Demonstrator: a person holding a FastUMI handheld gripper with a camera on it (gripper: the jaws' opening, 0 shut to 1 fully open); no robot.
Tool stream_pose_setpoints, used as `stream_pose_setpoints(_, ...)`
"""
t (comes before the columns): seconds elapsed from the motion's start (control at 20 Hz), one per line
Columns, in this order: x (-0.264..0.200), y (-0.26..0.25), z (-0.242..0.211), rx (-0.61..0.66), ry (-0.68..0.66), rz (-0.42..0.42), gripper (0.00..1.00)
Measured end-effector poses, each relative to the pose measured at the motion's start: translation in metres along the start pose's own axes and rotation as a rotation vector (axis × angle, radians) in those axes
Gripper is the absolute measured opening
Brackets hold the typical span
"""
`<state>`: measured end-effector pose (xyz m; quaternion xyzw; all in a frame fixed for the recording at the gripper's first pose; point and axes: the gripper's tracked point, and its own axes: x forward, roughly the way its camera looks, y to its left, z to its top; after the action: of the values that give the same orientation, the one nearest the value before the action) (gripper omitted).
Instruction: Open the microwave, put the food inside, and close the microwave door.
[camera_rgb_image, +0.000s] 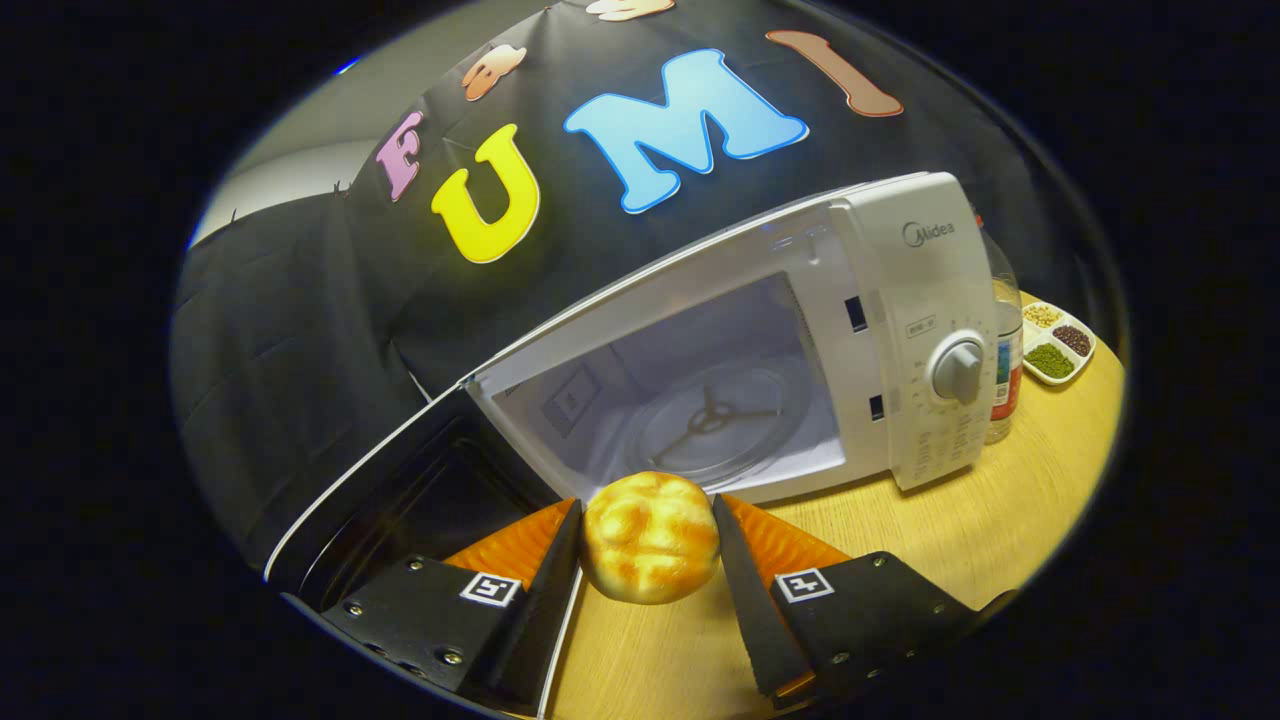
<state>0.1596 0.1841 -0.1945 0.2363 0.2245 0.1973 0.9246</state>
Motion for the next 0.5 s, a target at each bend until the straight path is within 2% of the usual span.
stream_pose_setpoints(0.2, 0.04, -0.002, 0.005, 0.03, -0.031, -0.007, 0.77)
stream_pose_setpoints(0.5, 0.093, -0.019, 0.01, 0.037, -0.08, -0.065, 0.77)
